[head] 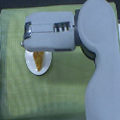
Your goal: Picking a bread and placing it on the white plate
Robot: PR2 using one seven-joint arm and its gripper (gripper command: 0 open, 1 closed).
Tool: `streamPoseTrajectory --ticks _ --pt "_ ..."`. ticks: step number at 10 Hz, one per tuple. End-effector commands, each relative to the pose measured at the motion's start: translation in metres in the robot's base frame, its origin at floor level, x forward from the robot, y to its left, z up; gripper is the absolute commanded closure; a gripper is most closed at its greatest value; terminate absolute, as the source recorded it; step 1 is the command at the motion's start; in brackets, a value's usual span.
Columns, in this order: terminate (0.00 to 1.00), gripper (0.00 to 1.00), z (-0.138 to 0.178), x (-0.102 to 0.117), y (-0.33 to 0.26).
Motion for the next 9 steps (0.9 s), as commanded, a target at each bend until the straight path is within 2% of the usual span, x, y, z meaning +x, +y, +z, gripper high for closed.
streamPoseTrajectory --ticks 1,2,6,9 --pt "0.0 0.0 0.036 0.022 -0.008" --pt "0.0 0.0 0.057 0.035 -0.011" --pt "0.0 0.0 0.094 0.043 -0.053" --pt "0.0 0.0 0.092 0.049 -0.077"
